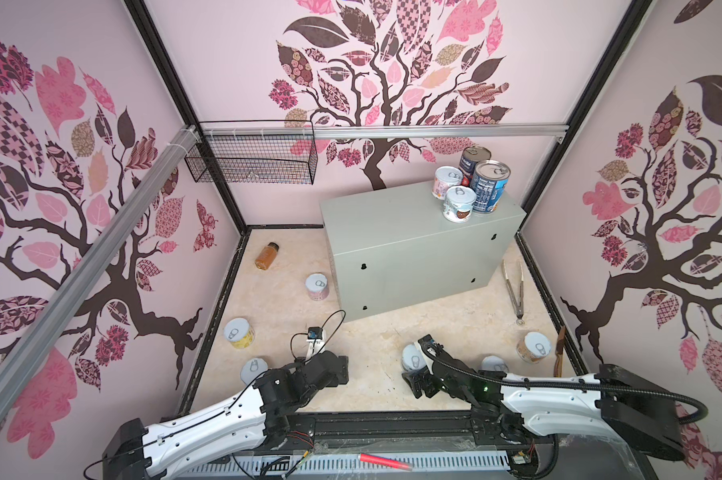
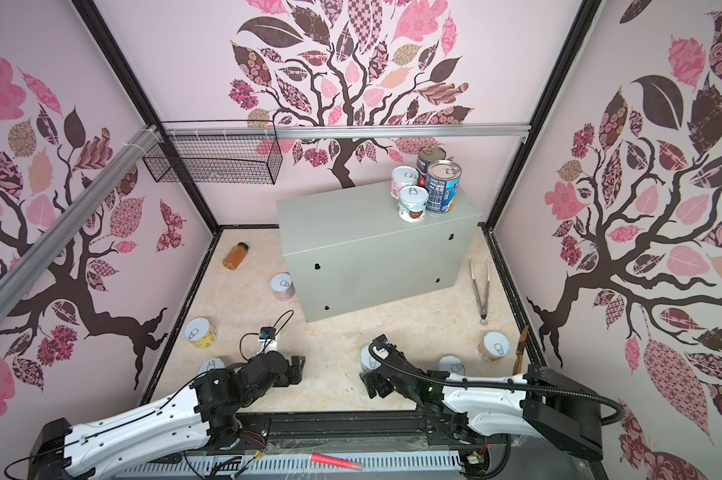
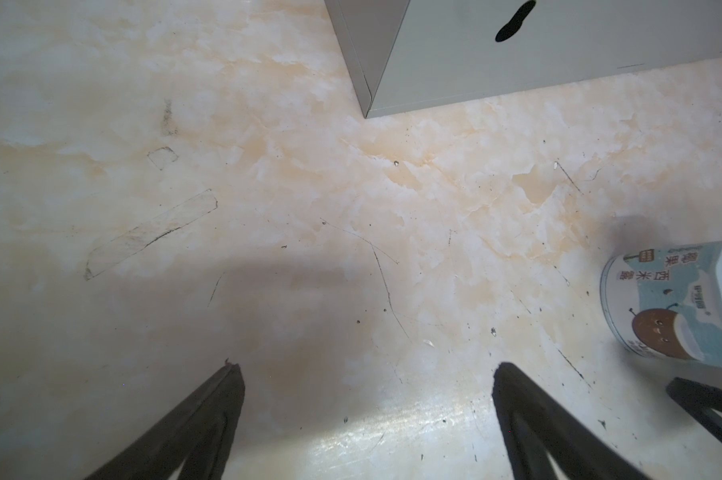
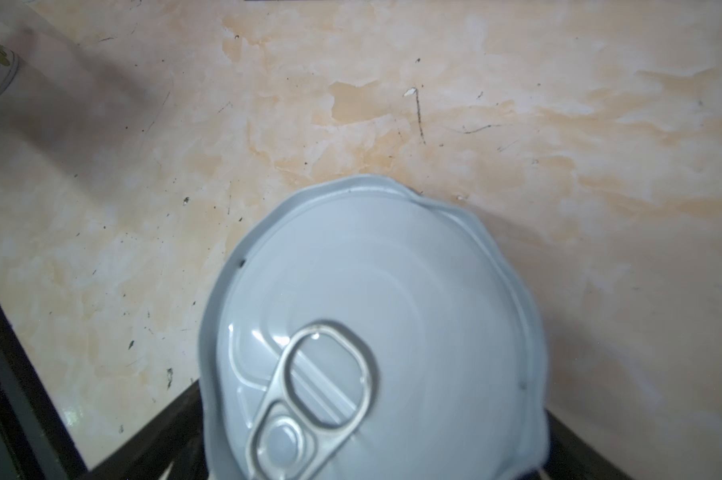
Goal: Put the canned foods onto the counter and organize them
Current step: 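Close the right gripper around the pale blue-green pull-tab can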
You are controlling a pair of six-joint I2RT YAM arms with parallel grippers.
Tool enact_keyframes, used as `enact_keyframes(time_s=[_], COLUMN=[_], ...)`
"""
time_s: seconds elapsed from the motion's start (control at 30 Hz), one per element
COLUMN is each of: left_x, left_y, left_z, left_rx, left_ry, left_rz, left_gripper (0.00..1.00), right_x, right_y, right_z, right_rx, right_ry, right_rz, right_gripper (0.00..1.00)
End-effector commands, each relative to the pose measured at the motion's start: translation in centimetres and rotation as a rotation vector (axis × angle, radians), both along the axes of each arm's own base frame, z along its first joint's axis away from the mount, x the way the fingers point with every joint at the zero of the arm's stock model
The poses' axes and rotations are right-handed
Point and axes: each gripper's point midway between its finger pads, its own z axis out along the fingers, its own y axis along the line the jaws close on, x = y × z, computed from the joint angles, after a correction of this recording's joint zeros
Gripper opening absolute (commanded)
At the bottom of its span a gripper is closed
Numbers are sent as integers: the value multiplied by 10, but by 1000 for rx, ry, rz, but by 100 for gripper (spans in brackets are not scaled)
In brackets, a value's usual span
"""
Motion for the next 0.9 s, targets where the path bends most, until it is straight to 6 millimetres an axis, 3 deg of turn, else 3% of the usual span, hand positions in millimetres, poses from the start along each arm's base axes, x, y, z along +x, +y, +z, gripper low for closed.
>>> enact_keyframes(time_s=[0.0, 0.27, 0.7, 0.87], left_x=[-1, -1, -2, -2], left_y=[7, 7, 10, 11], left_z=[-8, -9, -6, -4], left_rx=[21, 19, 5, -3], left_ry=[-2, -2, -6, -13], left_rz=[16, 18, 25, 27], left_gripper=[97, 97, 97, 97], right_x=[14, 16, 19, 22], right_y=[10, 8, 14, 11], right_z=[22, 25, 17, 19], right_rx=[62, 80, 41, 32], right_ry=[-99, -108, -97, -108], right_rz=[-30, -49, -48, -74], right_gripper=[95, 89, 89, 78])
